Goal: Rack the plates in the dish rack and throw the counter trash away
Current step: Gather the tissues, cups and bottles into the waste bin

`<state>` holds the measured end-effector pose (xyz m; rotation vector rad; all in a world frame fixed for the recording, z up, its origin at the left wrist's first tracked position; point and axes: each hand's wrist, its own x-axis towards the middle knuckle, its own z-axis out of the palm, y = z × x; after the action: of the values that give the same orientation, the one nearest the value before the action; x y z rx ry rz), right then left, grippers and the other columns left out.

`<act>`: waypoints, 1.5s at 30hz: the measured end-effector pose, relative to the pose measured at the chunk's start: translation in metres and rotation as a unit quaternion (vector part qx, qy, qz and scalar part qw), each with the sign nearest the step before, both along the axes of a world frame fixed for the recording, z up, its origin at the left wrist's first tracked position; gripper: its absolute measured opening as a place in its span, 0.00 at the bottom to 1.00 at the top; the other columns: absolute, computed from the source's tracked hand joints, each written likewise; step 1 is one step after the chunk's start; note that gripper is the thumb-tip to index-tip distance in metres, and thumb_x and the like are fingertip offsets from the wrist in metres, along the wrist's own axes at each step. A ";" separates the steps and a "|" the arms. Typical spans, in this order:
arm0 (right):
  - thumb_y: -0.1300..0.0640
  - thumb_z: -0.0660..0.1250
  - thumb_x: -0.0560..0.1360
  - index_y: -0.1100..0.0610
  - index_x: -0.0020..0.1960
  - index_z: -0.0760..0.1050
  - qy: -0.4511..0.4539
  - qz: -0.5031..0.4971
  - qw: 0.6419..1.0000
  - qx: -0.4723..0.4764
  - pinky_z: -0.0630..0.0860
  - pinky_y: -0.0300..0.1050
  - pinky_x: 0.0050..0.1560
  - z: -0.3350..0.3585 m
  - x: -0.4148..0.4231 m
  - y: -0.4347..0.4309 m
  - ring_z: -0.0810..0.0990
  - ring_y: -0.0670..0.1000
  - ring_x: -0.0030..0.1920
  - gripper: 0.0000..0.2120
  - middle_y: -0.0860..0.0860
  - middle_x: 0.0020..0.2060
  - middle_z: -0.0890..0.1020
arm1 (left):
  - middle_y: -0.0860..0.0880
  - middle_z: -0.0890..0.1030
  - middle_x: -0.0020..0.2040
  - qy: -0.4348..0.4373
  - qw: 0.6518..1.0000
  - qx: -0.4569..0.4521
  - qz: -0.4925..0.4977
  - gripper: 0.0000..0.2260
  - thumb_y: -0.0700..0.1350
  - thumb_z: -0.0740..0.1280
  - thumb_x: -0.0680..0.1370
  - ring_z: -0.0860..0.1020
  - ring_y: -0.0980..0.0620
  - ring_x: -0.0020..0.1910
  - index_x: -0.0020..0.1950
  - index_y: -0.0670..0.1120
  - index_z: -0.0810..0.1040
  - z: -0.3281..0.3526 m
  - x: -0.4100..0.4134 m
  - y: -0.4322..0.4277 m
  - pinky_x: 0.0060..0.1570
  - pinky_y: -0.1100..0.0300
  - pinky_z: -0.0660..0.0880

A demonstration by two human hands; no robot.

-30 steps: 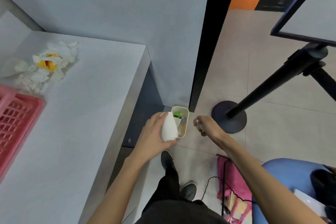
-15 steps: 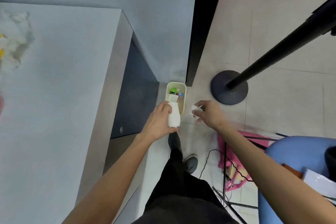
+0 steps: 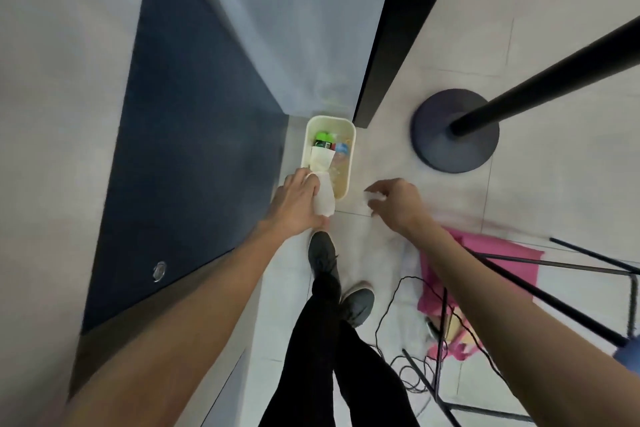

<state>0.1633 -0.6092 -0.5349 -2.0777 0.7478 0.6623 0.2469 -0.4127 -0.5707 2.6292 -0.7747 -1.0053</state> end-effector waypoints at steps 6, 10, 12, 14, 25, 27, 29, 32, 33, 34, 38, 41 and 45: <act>0.67 0.60 0.74 0.59 0.56 0.81 -0.007 -0.024 0.999 0.043 0.81 0.46 0.48 -0.101 0.008 0.005 0.84 0.47 0.35 0.15 0.55 0.47 0.84 | 0.49 0.68 0.65 -0.013 1.000 -0.027 0.004 0.27 0.57 0.79 0.65 0.68 0.46 0.61 0.49 0.49 0.65 -0.103 0.023 -0.008 0.55 0.50 0.71; 0.68 0.60 0.73 0.55 0.52 0.82 -0.010 -0.045 0.998 0.044 0.82 0.44 0.46 -0.152 0.014 0.006 0.83 0.41 0.32 0.16 0.53 0.42 0.84 | 0.49 0.68 0.67 -0.042 0.998 -0.026 -0.025 0.27 0.58 0.78 0.66 0.68 0.46 0.61 0.50 0.50 0.64 -0.167 0.038 -0.018 0.55 0.53 0.67; 0.68 0.60 0.73 0.55 0.52 0.82 -0.013 -0.055 0.997 0.052 0.82 0.50 0.48 -0.172 0.016 0.006 0.84 0.45 0.35 0.16 0.52 0.41 0.85 | 0.48 0.67 0.68 -0.056 0.997 -0.019 -0.046 0.27 0.58 0.77 0.67 0.68 0.45 0.62 0.51 0.50 0.63 -0.193 0.045 -0.024 0.58 0.52 0.66; 0.67 0.61 0.73 0.53 0.50 0.82 -0.018 -0.061 0.996 0.060 0.82 0.52 0.47 -0.189 0.017 0.004 0.85 0.46 0.35 0.16 0.52 0.40 0.85 | 0.47 0.66 0.69 -0.067 0.996 -0.014 -0.056 0.26 0.58 0.76 0.67 0.67 0.44 0.63 0.52 0.49 0.65 -0.217 0.050 -0.029 0.60 0.50 0.66; 0.67 0.63 0.75 0.58 0.55 0.81 -0.023 0.010 0.999 0.044 0.79 0.35 0.34 -0.232 0.051 -0.002 0.84 0.46 0.32 0.13 0.55 0.49 0.84 | 0.43 0.63 0.75 -0.107 0.990 0.022 -0.087 0.31 0.65 0.73 0.68 0.64 0.42 0.71 0.62 0.47 0.72 -0.288 0.037 -0.030 0.70 0.48 0.62; 0.65 0.64 0.76 0.59 0.59 0.79 -0.025 0.025 0.999 0.039 0.74 0.29 0.30 -0.238 0.066 -0.001 0.83 0.46 0.32 0.13 0.55 0.50 0.83 | 0.43 0.59 0.78 -0.083 0.994 0.001 -0.078 0.27 0.64 0.71 0.72 0.59 0.42 0.76 0.61 0.47 0.73 -0.290 0.032 -0.023 0.75 0.47 0.56; 0.64 0.65 0.76 0.59 0.61 0.78 -0.032 0.031 0.998 0.034 0.71 0.26 0.28 -0.245 0.081 0.000 0.83 0.47 0.32 0.14 0.55 0.51 0.82 | 0.43 0.57 0.79 -0.076 0.994 -0.034 -0.067 0.21 0.59 0.71 0.74 0.55 0.42 0.78 0.58 0.46 0.75 -0.289 0.030 -0.015 0.76 0.47 0.53; 0.65 0.64 0.76 0.60 0.62 0.76 -0.053 0.047 0.997 0.011 0.73 0.27 0.29 -0.256 0.103 0.002 0.83 0.52 0.31 0.14 0.57 0.49 0.81 | 0.42 0.58 0.79 -0.094 0.989 -0.101 -0.046 0.13 0.50 0.73 0.74 0.55 0.41 0.79 0.53 0.45 0.77 -0.284 0.028 -0.004 0.76 0.45 0.59; 0.65 0.63 0.76 0.60 0.61 0.75 -0.060 0.059 0.996 0.000 0.75 0.31 0.32 -0.260 0.110 0.002 0.82 0.54 0.31 0.14 0.57 0.48 0.81 | 0.42 0.59 0.79 -0.103 0.987 -0.118 -0.038 0.12 0.48 0.73 0.74 0.57 0.41 0.78 0.52 0.45 0.77 -0.283 0.028 -0.001 0.75 0.45 0.61; 0.64 0.63 0.76 0.60 0.61 0.75 -0.066 0.066 0.996 -0.011 0.78 0.37 0.35 -0.265 0.116 0.003 0.82 0.55 0.33 0.14 0.58 0.48 0.80 | 0.42 0.61 0.78 -0.112 0.985 -0.131 -0.030 0.11 0.46 0.74 0.73 0.59 0.42 0.78 0.53 0.44 0.78 -0.282 0.028 0.001 0.74 0.45 0.63; 0.60 0.66 0.77 0.59 0.66 0.72 -0.070 0.020 0.997 0.000 0.81 0.48 0.43 -0.275 0.137 0.005 0.84 0.58 0.39 0.18 0.59 0.51 0.80 | 0.42 0.66 0.76 -0.124 0.981 -0.150 0.010 0.14 0.43 0.75 0.71 0.65 0.42 0.75 0.55 0.44 0.79 -0.277 0.023 0.007 0.70 0.45 0.67; 0.61 0.71 0.73 0.56 0.72 0.67 -0.058 -0.018 0.997 0.039 0.79 0.43 0.45 -0.269 0.144 0.006 0.80 0.55 0.46 0.29 0.56 0.57 0.77 | 0.43 0.66 0.76 -0.103 0.987 -0.127 0.013 0.16 0.43 0.75 0.71 0.66 0.42 0.74 0.58 0.45 0.78 -0.275 0.017 0.010 0.69 0.45 0.68; 0.65 0.72 0.70 0.53 0.74 0.66 -0.021 -0.034 0.996 0.078 0.71 0.39 0.48 -0.259 0.130 0.001 0.76 0.52 0.54 0.34 0.55 0.64 0.75 | 0.46 0.67 0.76 -0.093 0.988 -0.120 0.000 0.15 0.42 0.74 0.72 0.65 0.44 0.75 0.59 0.46 0.79 -0.265 0.017 0.007 0.66 0.46 0.69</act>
<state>0.2930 -0.6079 -0.7935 -1.9098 0.7183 0.6178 0.2642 -0.4054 -0.8357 2.5356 -0.8772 -0.6261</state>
